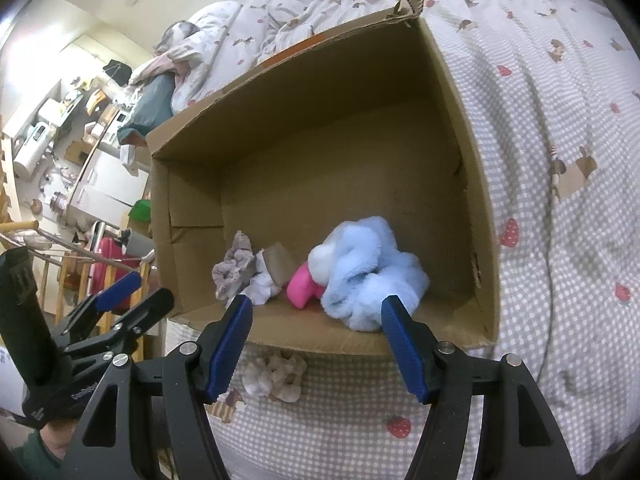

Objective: Organize soft objects
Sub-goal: 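Move both open tools back over the bed toward the remaining items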

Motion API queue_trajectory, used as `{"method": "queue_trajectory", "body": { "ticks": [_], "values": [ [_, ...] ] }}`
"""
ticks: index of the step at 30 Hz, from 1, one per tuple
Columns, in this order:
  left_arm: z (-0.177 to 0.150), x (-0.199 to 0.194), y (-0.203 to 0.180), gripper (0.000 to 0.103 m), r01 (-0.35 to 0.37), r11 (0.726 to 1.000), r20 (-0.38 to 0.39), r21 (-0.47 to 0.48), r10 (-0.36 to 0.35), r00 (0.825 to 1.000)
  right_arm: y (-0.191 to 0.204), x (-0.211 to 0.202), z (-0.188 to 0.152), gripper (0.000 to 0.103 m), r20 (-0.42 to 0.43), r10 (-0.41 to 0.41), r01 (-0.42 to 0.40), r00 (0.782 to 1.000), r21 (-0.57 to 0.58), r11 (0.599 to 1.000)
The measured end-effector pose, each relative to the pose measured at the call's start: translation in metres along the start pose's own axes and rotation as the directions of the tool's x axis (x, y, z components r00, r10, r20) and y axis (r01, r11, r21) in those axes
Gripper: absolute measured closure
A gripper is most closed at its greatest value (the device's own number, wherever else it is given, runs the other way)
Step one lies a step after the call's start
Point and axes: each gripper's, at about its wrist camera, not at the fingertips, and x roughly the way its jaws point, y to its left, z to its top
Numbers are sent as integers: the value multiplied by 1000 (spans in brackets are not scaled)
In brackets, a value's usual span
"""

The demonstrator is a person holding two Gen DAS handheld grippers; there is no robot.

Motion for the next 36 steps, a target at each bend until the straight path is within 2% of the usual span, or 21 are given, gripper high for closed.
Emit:
{"method": "queue_trajectory", "body": {
  "ticks": [4, 15, 22, 27, 32, 36],
  "values": [
    [-13, -9, 11, 21, 8, 998, -16, -56, -9, 1000, -3, -8, -7, 32, 12, -9, 8, 1000, 9, 1000],
    [-51, -26, 21, 21, -11, 992, -55, -122, 4, 998, -9, -26, -28, 32, 35, -34, 33, 999, 27, 999],
    [-73, -25, 38, 21, -43, 973, -108, -226, 19, 994, -7, -23, -45, 32, 14, -23, 22, 1000, 46, 999],
    [-77, -23, 48, 21, -62, 962, -120, -268, 30, 992, 6, 3, -54, 32, -74, 9, -7, 997, 17, 1000],
    [-76, -22, 56, 21, -70, 950, -126, -305, 33, 991, 19, 42, -65, 32, -183, 26, -24, 983, 10, 1000],
    [-77, -19, 56, 21, -72, 950, -134, -305, 31, 990, 28, 73, -68, 32, -238, 26, -21, 971, 20, 1000]
  ]
}}
